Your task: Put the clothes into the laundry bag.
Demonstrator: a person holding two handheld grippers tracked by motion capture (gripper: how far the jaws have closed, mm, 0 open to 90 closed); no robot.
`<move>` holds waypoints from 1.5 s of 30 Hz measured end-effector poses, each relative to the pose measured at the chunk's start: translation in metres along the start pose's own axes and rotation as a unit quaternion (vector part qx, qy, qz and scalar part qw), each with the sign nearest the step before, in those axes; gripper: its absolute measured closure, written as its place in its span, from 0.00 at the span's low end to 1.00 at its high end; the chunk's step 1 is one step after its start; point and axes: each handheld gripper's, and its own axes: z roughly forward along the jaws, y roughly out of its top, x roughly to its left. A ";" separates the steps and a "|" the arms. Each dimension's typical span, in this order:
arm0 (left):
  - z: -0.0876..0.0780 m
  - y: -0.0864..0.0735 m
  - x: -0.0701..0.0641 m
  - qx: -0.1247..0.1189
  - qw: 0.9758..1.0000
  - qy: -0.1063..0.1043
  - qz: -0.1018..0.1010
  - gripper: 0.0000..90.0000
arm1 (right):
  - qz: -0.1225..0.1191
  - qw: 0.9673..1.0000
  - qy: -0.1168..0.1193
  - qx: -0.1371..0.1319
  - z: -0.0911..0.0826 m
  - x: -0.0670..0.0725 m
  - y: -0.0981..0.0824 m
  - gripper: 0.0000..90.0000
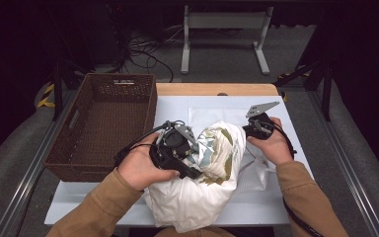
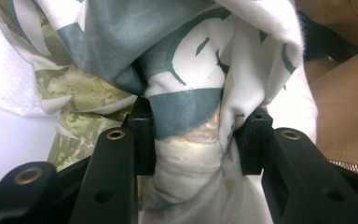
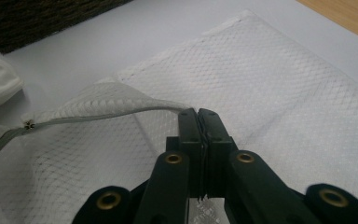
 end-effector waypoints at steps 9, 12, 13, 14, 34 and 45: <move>0.012 -0.002 -0.004 0.025 0.999 -0.018 0.012 0.66 | 0.006 1.000 -0.003 0.001 0.000 -0.003 -0.002 0.99; 0.016 -0.004 -0.004 0.036 0.999 -0.024 0.012 0.66 | 0.006 1.000 -0.004 0.001 -0.001 -0.004 -0.002 0.99; 0.018 -0.004 -0.004 0.040 0.999 -0.026 0.013 0.66 | 0.006 1.000 -0.005 0.000 -0.001 -0.005 -0.002 0.99; 0.019 -0.004 -0.004 0.044 0.999 -0.026 0.014 0.66 | 0.008 1.000 -0.006 0.000 -0.001 -0.005 -0.002 0.99; 0.050 0.002 0.009 0.093 0.995 -0.027 -0.008 0.66 | -0.002 1.000 -0.011 -0.007 -0.006 0.001 0.001 0.99; 0.068 0.010 0.014 0.115 0.993 -0.026 -0.023 0.66 | -0.010 1.000 -0.013 -0.012 -0.011 0.008 0.001 0.99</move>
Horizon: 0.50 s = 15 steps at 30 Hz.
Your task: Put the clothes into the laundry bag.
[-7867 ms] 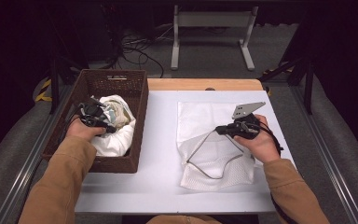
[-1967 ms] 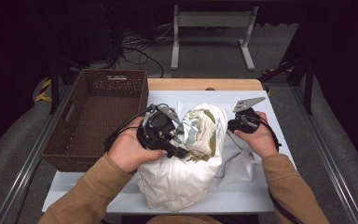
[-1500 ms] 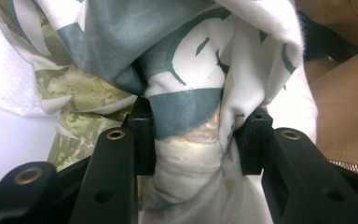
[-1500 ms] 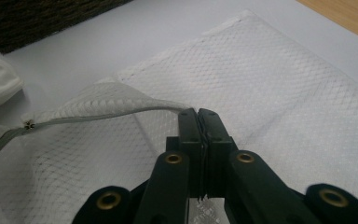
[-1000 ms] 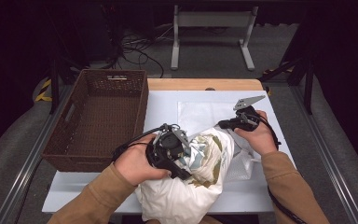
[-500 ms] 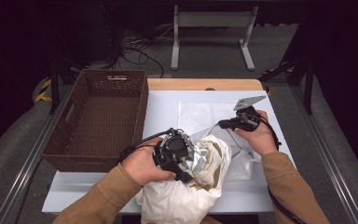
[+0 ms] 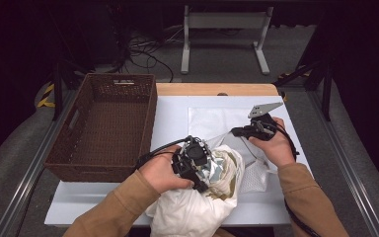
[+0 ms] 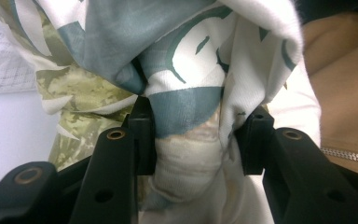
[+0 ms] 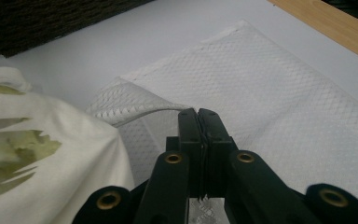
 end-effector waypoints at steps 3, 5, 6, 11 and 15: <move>0.003 0.003 0.002 0.004 1.000 -0.001 -0.010 0.65 | -0.001 1.000 0.001 0.000 -0.001 0.001 -0.001 0.99; 0.005 0.004 0.004 0.004 1.000 -0.001 -0.013 0.65 | -0.002 1.000 0.002 -0.002 -0.002 0.002 -0.001 0.99; 0.006 0.005 0.004 0.006 1.000 -0.001 -0.014 0.65 | -0.002 1.000 0.002 -0.003 -0.003 0.003 -0.001 0.99; 0.010 0.009 0.002 0.009 1.000 -0.001 -0.012 0.65 | -0.005 1.000 0.001 -0.005 -0.005 0.008 -0.001 0.99; 0.009 0.014 -0.002 0.010 1.000 0.003 -0.001 0.65 | -0.011 1.000 0.000 -0.009 -0.008 0.012 0.000 0.99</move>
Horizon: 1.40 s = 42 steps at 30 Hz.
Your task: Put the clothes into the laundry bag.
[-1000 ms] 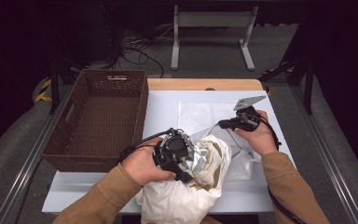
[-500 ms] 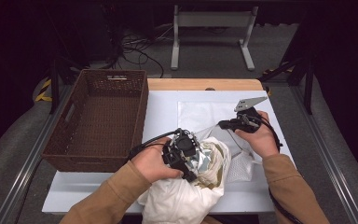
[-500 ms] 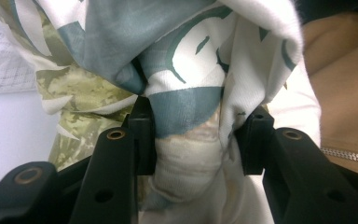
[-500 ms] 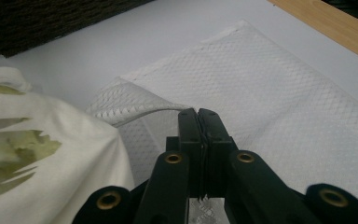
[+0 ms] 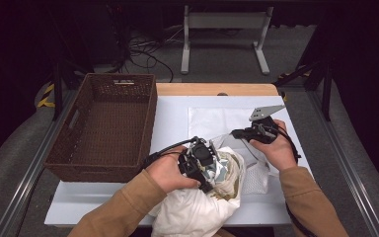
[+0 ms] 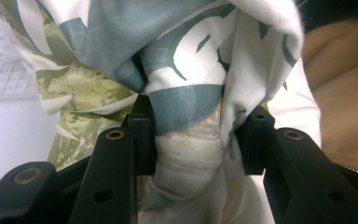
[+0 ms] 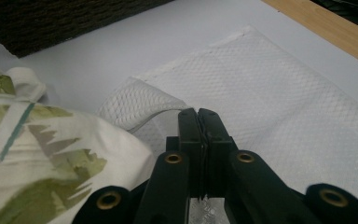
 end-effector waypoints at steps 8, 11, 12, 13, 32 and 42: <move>0.003 0.014 -0.009 -0.003 1.000 0.002 0.026 0.65 | -0.014 1.000 0.005 -0.007 -0.002 0.010 0.008 0.99; 0.006 0.017 -0.007 -0.003 1.000 0.003 0.028 0.65 | -0.018 1.000 0.008 -0.009 -0.003 0.014 0.009 0.99; 0.006 0.018 -0.005 -0.005 1.000 0.002 0.024 0.65 | -0.018 1.000 0.008 -0.009 -0.003 0.015 0.010 0.99; 0.007 0.019 -0.003 -0.007 1.000 0.002 0.022 0.65 | -0.021 1.000 0.009 -0.010 -0.003 0.016 0.010 0.99; -0.004 0.009 0.018 -0.043 0.995 0.067 -0.063 0.65 | -0.044 0.998 0.015 -0.037 -0.018 0.037 0.022 0.99; -0.010 0.006 0.023 -0.058 0.990 0.103 -0.080 0.65 | -0.055 0.997 0.018 -0.049 -0.023 0.048 0.030 0.99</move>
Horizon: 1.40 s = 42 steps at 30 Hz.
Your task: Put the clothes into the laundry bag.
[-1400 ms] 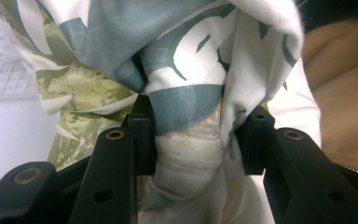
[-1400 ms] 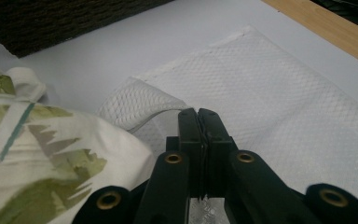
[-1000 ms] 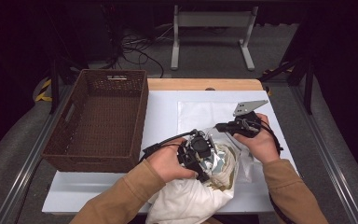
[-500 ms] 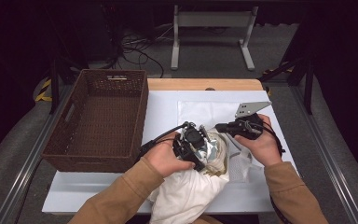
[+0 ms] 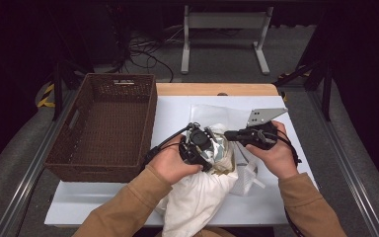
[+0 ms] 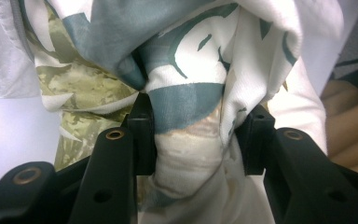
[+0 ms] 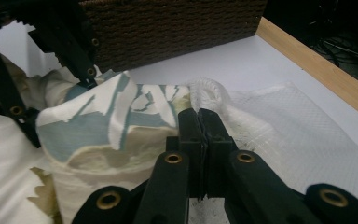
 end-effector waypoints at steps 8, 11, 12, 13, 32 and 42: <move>0.011 0.008 -0.004 0.005 1.000 0.004 0.014 0.65 | -0.014 1.000 0.004 -0.008 -0.002 0.008 0.010 0.99; 0.014 0.011 -0.006 0.008 1.000 0.002 0.017 0.65 | -0.015 1.000 0.008 -0.010 -0.001 0.010 0.011 0.99; 0.015 0.012 -0.006 0.008 1.000 0.002 0.015 0.65 | -0.016 1.000 0.010 -0.009 -0.001 0.012 0.012 0.99; 0.015 0.012 -0.005 0.006 1.000 0.002 0.013 0.65 | -0.016 1.000 0.011 -0.008 -0.001 0.013 0.011 0.99; 0.025 0.023 0.016 -0.013 0.999 0.020 -0.027 0.65 | -0.005 1.000 0.024 0.002 -0.003 0.018 -0.001 0.97; 0.032 0.024 0.024 -0.014 0.999 0.012 -0.041 0.65 | 0.012 1.000 0.015 -0.011 -0.013 0.017 -0.014 0.86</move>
